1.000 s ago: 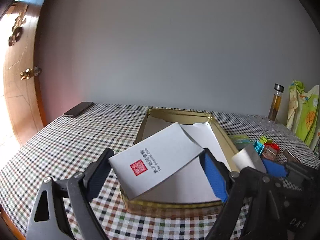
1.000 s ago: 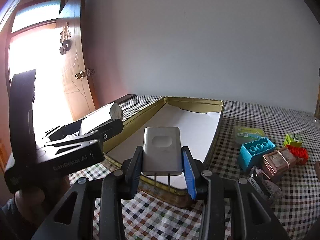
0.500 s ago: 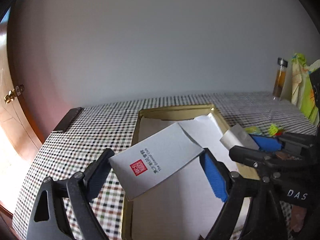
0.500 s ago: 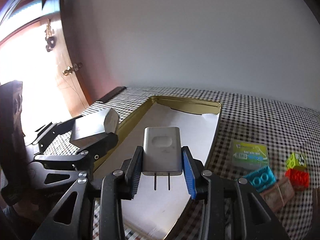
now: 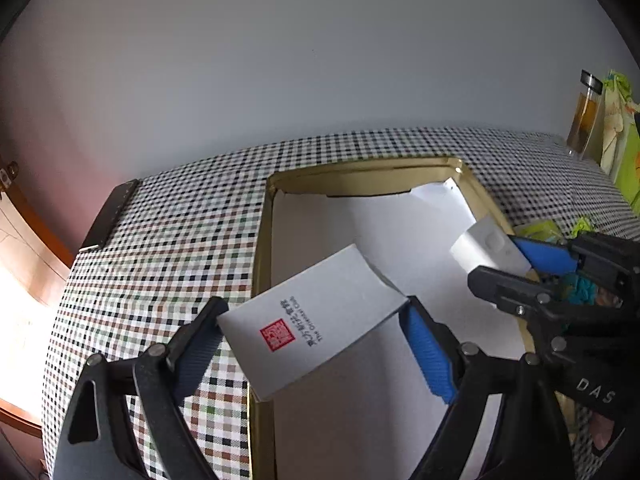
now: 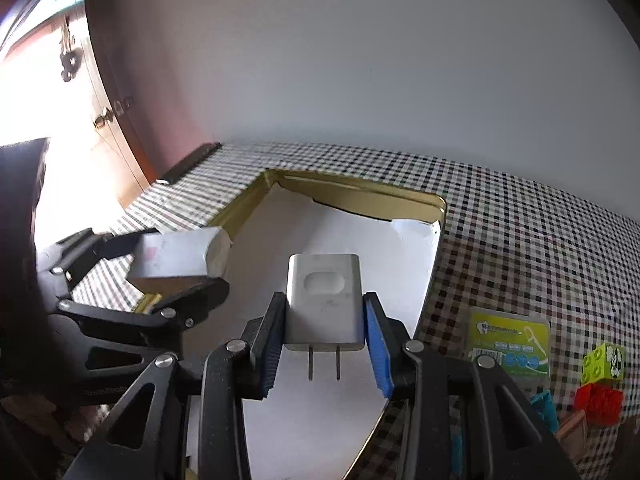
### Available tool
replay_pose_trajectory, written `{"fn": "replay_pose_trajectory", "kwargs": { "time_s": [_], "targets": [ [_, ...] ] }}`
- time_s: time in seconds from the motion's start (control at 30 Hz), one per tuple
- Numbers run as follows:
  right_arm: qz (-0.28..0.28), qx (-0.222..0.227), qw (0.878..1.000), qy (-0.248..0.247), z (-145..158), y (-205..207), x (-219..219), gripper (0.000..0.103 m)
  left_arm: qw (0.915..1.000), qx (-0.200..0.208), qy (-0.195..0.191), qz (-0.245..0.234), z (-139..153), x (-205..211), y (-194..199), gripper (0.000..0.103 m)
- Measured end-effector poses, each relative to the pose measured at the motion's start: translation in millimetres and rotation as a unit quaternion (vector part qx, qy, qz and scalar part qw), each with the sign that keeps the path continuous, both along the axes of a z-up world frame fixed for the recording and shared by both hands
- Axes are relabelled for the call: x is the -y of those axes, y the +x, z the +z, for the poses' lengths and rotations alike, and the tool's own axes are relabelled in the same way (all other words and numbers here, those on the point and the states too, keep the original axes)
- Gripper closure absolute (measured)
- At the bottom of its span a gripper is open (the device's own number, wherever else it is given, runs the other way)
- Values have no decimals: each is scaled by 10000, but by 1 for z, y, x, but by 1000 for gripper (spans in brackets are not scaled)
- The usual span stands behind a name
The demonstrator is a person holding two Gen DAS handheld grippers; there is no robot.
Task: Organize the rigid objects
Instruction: 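Lower the white box into the tin while the right tool lowers the charger beside it, then open the left tool releasing the box while the right tool releases the charger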
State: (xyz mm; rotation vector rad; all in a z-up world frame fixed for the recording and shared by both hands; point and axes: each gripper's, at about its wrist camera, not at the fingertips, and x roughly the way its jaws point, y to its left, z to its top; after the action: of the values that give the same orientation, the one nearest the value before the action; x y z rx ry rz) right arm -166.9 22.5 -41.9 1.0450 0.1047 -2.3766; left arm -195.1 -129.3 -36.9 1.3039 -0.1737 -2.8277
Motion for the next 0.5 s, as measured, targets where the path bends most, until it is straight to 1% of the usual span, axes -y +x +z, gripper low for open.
{"fn": "replay_pose_trajectory", "kwargs": {
  "time_s": [0.07, 0.1, 0.13, 0.2, 0.23, 0.37, 0.43, 0.5],
  "targets": [
    [-11, 7, 10000, 28, -1, -1, 0, 62, 9999, 119, -78, 1, -3, 0, -5, 15],
    [-8, 10, 10000, 46, -2, -1, 1, 62, 9998, 176, -56, 5, -4, 2, -8, 15],
    [-4, 16, 10000, 52, -3, -4, 1, 62, 9998, 198, -33, -33, -4, 2, -8, 15],
    [9, 5, 10000, 80, -4, -4, 3, 62, 9996, 216, -160, -44, -5, 1, -9, 15],
    [10, -1, 10000, 94, -4, -4, 4, 62, 9996, 218, -162, -38, -6, 1, -9, 15],
    [22, -93, 10000, -18, 1, -3, 1, 62, 9995, 233, -197, 79, -6, 6, -9, 9],
    [90, -89, 9999, -105, 3, -2, 1, 57, 9995, 235, -187, 137, -7, 9, -9, 4],
    [102, -177, 9996, -213, 7, 3, -4, 42, 9997, 160, -96, 178, -5, 11, -5, 1]
  ]
}}
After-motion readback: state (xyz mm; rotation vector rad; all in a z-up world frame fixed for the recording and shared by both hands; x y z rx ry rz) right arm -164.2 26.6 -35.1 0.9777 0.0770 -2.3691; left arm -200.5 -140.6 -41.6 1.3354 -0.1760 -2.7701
